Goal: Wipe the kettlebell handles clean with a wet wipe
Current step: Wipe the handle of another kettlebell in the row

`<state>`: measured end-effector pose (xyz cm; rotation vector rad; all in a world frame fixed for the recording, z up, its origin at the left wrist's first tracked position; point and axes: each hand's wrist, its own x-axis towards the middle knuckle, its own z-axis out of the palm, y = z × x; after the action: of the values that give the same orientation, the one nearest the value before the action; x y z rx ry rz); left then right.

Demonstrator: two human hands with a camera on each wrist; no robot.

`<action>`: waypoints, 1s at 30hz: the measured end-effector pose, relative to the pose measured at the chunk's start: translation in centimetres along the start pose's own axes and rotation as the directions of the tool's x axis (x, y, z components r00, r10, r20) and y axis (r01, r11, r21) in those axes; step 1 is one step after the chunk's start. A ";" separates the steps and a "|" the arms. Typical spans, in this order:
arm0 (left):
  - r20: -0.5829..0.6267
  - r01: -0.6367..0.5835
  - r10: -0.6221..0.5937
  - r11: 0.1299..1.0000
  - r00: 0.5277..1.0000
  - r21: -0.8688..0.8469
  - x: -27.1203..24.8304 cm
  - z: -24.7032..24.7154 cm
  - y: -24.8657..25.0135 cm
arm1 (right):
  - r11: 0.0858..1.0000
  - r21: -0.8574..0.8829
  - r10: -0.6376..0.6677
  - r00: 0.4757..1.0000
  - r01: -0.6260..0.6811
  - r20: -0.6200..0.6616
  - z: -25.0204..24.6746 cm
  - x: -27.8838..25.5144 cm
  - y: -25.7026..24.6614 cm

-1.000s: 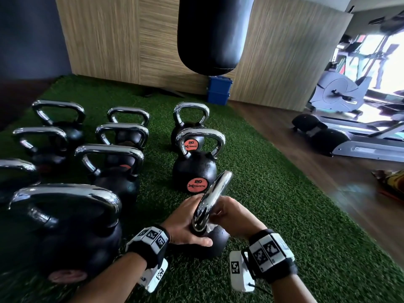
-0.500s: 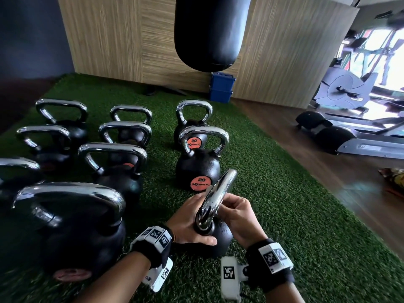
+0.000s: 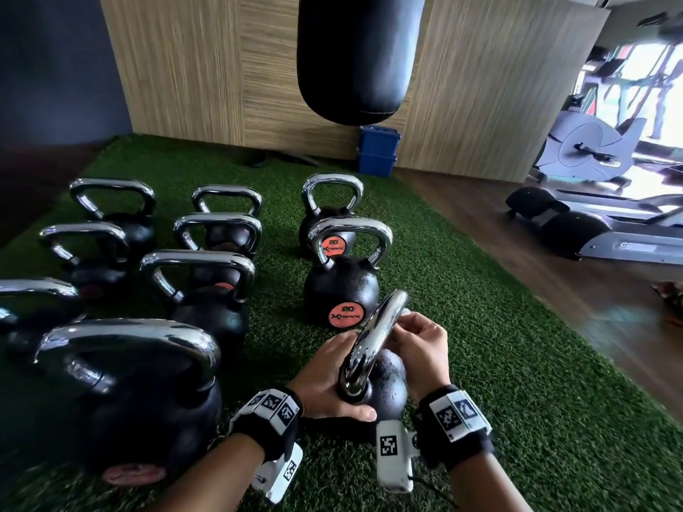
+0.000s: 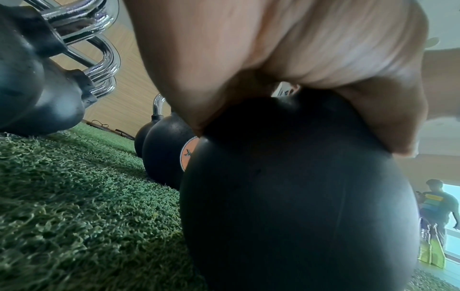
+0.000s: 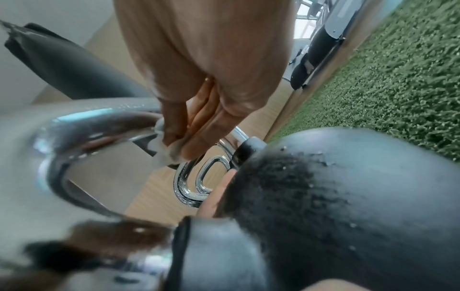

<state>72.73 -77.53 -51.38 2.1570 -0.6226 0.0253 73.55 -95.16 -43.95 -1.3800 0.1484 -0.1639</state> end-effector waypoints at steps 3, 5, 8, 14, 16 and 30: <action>0.014 -0.011 0.011 1.000 1.000 -0.013 0.1 -0.1 -0.1 | 0.997 -0.077 -0.010 0.990 -0.001 -0.142 0.2 0.9 -0.3; 0.017 -0.016 0.016 1.000 1.000 -0.011 0.0 -0.2 -0.1 | 0.983 -0.183 -0.034 0.981 -0.002 -0.193 0.2 1.4 -0.2; 0.015 -0.021 0.021 1.000 1.000 0.000 -0.1 -0.3 0.1 | 0.937 -0.348 -0.059 0.963 -0.038 -0.264 0.4 1.8 -0.4; 0.104 0.056 -0.063 0.996 0.993 0.073 0.0 -0.9 0.4 | 0.848 -0.527 -0.104 0.958 -0.055 -0.268 0.9 2.2 -1.1; 0.142 0.094 -0.102 0.994 0.985 0.061 0.1 -1.2 0.6 | 0.807 -0.585 -0.074 0.970 -0.078 -0.231 0.8 2.4 -1.0; -0.073 0.019 -0.006 0.985 0.997 0.173 0.9 -6.3 10.2 | 0.494 -0.810 -0.240 0.945 0.314 0.220 -1.9 2.7 -4.3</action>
<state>70.26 -78.26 -39.62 2.3166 -0.5831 0.1554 75.73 -98.29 -40.05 -2.4030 -0.0956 -0.3389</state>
